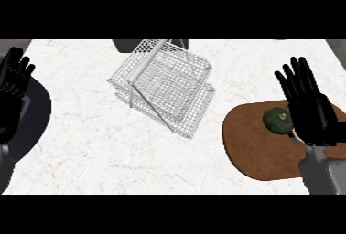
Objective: Pick the cupcake from the cutting board and place it in the tiered basket
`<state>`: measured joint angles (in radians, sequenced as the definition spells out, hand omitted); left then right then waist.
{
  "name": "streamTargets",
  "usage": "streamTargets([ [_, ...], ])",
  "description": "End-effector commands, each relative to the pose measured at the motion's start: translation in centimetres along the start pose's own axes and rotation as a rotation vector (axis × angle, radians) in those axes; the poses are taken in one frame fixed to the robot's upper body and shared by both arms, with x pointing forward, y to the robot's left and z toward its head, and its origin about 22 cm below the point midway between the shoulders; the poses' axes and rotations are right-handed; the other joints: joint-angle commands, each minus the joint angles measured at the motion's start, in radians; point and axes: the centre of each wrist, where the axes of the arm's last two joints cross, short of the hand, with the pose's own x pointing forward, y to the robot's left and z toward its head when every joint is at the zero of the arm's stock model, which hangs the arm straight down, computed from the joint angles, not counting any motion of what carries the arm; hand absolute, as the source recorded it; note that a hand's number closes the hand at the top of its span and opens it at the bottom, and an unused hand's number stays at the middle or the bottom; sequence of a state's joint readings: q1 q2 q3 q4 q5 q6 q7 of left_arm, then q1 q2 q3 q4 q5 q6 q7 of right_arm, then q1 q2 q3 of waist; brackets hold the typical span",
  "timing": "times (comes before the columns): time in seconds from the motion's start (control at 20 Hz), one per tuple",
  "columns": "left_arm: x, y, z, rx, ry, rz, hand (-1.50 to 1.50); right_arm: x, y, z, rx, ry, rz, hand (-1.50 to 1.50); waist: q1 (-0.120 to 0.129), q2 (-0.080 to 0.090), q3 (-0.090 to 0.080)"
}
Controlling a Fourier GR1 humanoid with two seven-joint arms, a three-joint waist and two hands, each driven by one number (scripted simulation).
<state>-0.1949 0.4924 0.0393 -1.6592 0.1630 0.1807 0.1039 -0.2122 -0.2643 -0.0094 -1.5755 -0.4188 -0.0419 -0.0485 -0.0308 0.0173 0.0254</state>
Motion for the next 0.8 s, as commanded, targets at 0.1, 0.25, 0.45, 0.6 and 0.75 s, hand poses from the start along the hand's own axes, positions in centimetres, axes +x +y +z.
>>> streamTargets([
  [0.1,-2.7,-5.1,1.3,-0.16,0.055,0.069,0.0,-1.0,-3.1,-1.5,-0.351,0.092,0.12,-1.5,0.027,-0.006,-0.027],
  [0.25,-5.1,-7.1,3.1,-0.291,0.136,0.143,0.0,-0.8,-6.1,-1.7,-0.619,0.131,0.271,-1.5,0.024,0.01,-0.032],
  [0.45,-7.2,-10.5,4.8,-0.363,0.194,0.215,0.0,-3.9,-3.5,-3.3,-0.777,0.177,0.269,-1.5,0.043,-0.004,-0.027],
  [0.6,-9.2,-9.4,5.5,-0.36,0.197,0.189,0.0,-2.7,-3.7,-5.4,-0.786,0.058,0.416,-1.5,0.044,-0.012,-0.026],
  [0.75,-10.5,-9.1,6.0,-0.344,0.217,0.214,0.0,-1.6,-3.3,-3.6,-0.734,0.073,0.586,-1.5,0.024,-0.02,-0.028],
])
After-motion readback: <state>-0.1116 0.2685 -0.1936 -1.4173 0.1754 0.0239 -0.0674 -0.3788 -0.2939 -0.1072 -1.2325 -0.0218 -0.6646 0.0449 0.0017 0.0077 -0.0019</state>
